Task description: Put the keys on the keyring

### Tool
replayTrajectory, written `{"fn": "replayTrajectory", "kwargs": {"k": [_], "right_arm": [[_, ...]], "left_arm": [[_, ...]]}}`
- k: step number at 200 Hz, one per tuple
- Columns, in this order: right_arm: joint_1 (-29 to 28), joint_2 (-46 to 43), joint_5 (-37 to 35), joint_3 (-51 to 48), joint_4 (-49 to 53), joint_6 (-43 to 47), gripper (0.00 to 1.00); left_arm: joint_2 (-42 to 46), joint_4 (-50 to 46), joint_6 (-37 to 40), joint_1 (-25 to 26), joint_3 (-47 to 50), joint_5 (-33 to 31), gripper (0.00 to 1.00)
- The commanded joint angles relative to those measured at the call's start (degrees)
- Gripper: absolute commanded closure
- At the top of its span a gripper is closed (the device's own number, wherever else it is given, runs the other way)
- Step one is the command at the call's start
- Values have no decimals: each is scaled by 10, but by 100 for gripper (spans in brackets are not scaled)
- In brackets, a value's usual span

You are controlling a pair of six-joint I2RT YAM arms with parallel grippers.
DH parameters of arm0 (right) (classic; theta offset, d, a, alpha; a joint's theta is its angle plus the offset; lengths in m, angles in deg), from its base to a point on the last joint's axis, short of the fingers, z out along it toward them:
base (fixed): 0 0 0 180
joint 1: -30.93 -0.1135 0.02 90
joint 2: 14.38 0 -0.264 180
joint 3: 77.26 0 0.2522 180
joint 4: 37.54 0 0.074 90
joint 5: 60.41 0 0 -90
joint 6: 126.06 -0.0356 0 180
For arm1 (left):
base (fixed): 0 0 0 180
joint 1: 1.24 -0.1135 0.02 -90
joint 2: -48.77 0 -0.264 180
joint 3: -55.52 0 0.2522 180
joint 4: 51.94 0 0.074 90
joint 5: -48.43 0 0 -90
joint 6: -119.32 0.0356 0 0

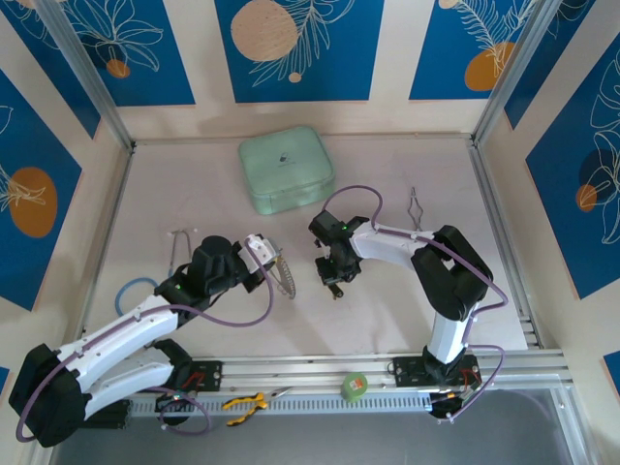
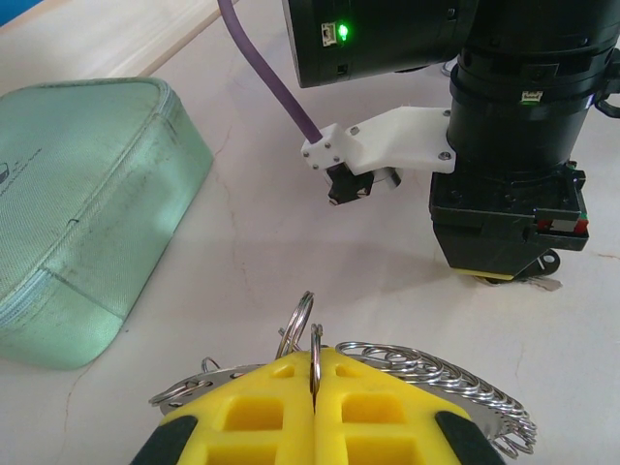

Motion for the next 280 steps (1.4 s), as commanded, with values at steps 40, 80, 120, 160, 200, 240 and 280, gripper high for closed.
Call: {"fn": "replayTrajectory", "kwargs": {"k": [40,80,120,160,200,240,280], "right_arm": [[-10,-36,0,5,-1,10,100],[-21,-173,7,-58,-99,74,100],[-23,-317,111,-148,-207,193,100],[-24,-414,207,-200,-265,279,100],[-30,-442,237,-197,-269,309,100],[-54,-408,219,-164,-252,317,100],[-69,-367,211,-138,-255,310,100]], "left_arm": [[7,1,7,6,-17,-3,100],[9,-13,5,6,-27,11,100],[15,-30,-22,5,-36,76,100],[22,-46,-47,6,-40,145,100],[17,-56,-51,6,-44,210,100],[8,-38,-53,6,-36,238,100],[13,-21,-34,5,-26,220,100]]}}
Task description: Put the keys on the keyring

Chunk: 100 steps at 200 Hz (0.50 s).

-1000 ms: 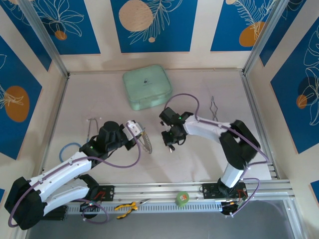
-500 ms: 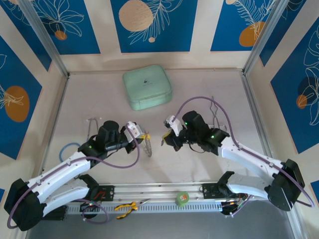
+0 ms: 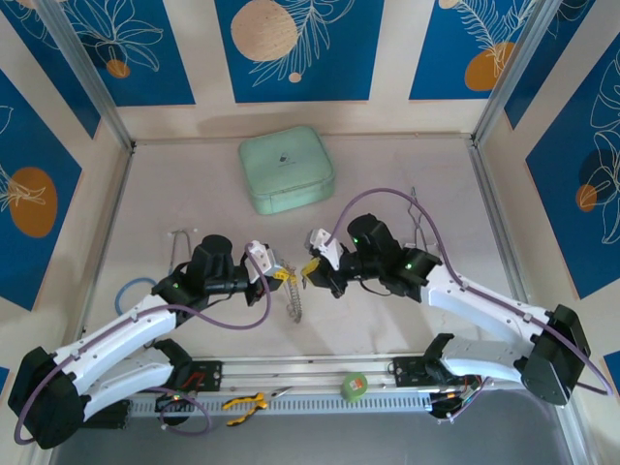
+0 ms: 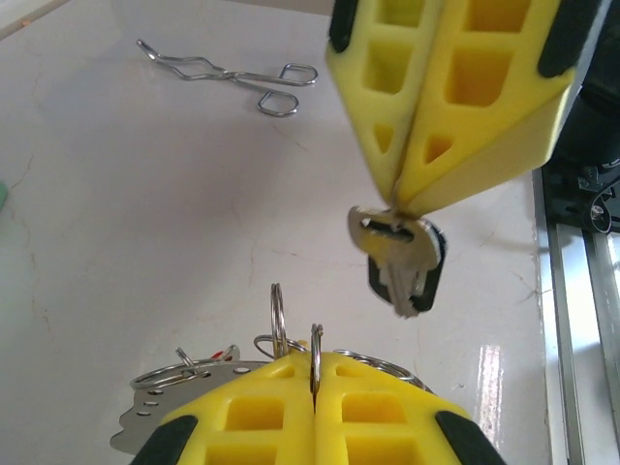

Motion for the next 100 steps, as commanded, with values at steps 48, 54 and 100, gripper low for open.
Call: {"fn": "replayTrajectory", "kwargs": {"k": [48,54,100], "right_arm": [[-24,41,-5,26,-26,7,100],[-25,42,-6,26,-29,6,100],[-26,46,-12,24,-53,-2,100]], "left_arm": [[11,33,32,6,-5,4,100],[12,34,33,6,-5,5,100],[9,33,36,6,-5,9,100]]}}
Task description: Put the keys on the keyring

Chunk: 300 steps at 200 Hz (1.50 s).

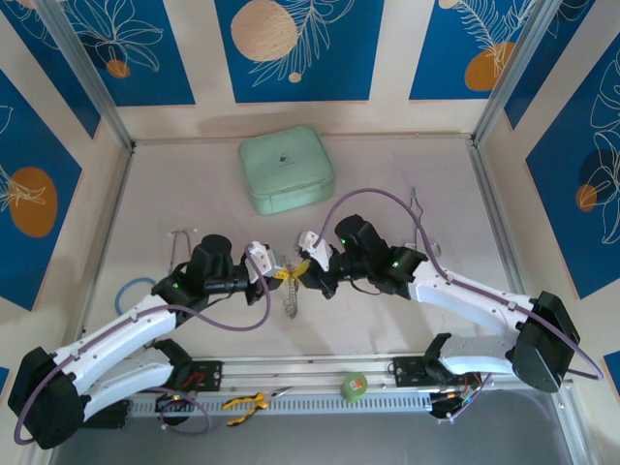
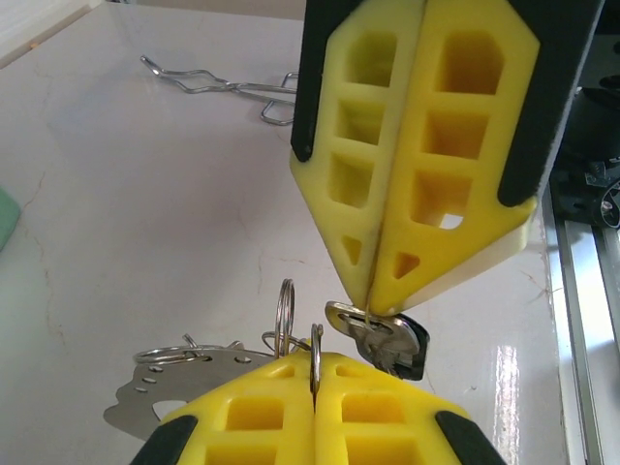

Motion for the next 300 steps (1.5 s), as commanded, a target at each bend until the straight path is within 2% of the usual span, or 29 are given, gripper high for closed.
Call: {"fn": "replayTrajectory", "kwargs": {"k": [1,173,216,266,300], "right_arm": [[-4,3,-6,16,-23,-2,100],[-3,29,-54,25,-33,-31,100],[2,31,-93,28,-21,-54,100],[6,36,-107,28,-12,-88,100],[6,44,-111,27,-18,-110,100]], "left_arm": [[8,26,15,6,-5,10,100],[8,21,25,9,-4,16,100],[15,23,33,12,-3,4,100],[40,52,114,33,27,-67,100],[47,59,157,47,39,-84,100]]}}
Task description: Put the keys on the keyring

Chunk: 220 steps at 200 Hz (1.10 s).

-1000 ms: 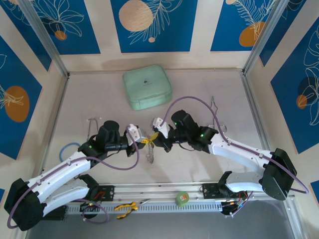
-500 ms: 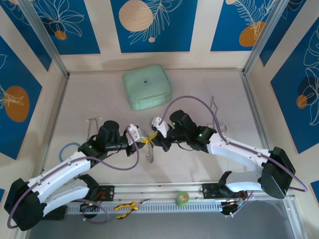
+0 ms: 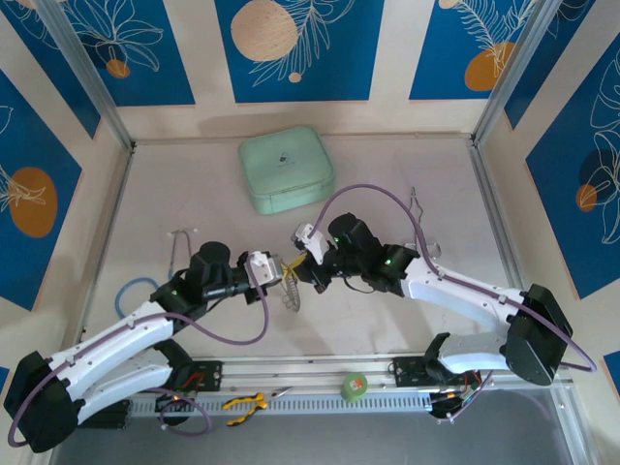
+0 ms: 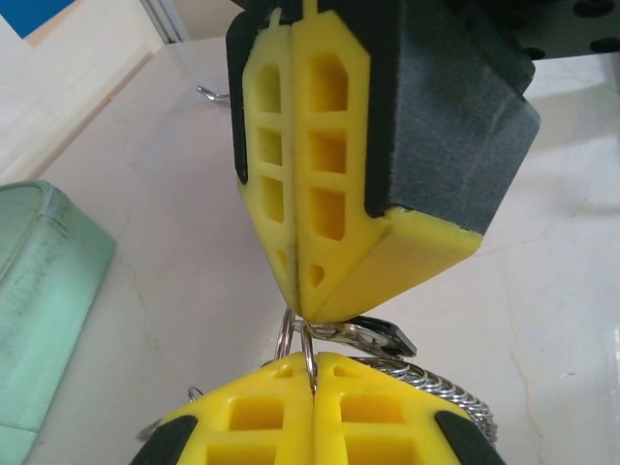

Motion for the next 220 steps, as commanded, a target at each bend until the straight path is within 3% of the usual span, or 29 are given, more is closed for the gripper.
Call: {"fn": "replayTrajectory", "kwargs": {"k": [1,143,170,220], "right_arm": [[10,11,-50,12,0,-29,100],[22,26,-10,1,-25,-79,100],[22,-8,-18,-27,-47,-37,100],[33,-72,-14,-76,-84,202,100]], "left_arm": [[17,23,56,18,10,10,100],[24,75,36,24,37,-27,100],[19,65,-46,24,24,-51,100],[20,-42,-254,23,-41,-90,100]]}}
